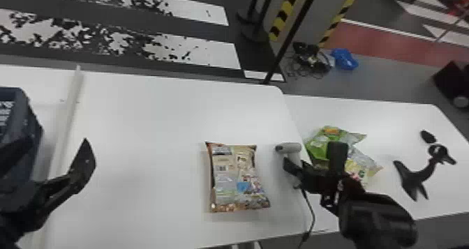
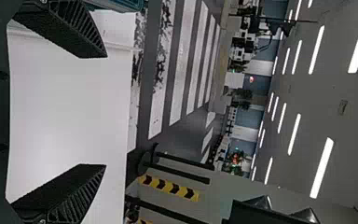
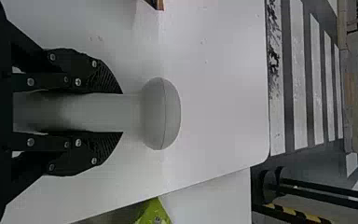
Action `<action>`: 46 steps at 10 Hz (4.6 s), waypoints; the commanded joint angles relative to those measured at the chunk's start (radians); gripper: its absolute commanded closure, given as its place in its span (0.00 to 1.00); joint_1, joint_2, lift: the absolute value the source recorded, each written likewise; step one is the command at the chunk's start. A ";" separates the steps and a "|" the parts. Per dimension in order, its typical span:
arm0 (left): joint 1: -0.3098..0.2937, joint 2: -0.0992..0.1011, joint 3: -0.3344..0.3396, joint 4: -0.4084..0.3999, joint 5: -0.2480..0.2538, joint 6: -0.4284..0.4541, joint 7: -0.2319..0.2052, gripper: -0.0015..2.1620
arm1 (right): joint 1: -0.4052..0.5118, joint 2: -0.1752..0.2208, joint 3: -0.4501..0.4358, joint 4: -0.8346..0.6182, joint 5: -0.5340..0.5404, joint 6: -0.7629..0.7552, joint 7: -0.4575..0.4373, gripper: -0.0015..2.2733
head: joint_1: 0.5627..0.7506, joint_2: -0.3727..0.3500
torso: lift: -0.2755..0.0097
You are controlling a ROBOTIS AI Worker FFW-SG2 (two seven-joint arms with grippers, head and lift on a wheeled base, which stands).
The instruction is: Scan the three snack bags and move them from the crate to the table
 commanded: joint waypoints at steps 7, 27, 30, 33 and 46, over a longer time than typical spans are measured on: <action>-0.022 0.014 -0.030 -0.002 -0.003 0.015 0.000 0.01 | 0.392 0.212 -0.108 -0.788 -0.192 0.456 -0.153 0.90 | 0.70 0.03 | 0.75; -0.011 0.057 -0.025 0.000 0.046 0.000 -0.015 0.01 | 0.373 0.307 0.401 -0.772 0.127 0.361 -0.440 0.90 | 0.70 0.41 | 0.75; -0.011 0.054 -0.030 -0.002 0.046 -0.006 -0.014 0.01 | 0.421 0.302 0.367 -0.875 0.081 0.358 -0.426 0.90 | 0.70 0.41 | 0.75; -0.008 0.054 -0.034 -0.011 0.043 -0.003 -0.012 0.01 | 0.422 0.298 0.182 -0.955 -0.041 0.389 -0.369 0.90 | 0.70 0.36 | 0.75; 0.038 0.053 -0.039 -0.069 -0.025 0.049 0.009 0.01 | 0.092 0.094 -0.076 -0.045 -0.094 -0.200 -0.035 0.89 | 0.70 0.03 | 0.75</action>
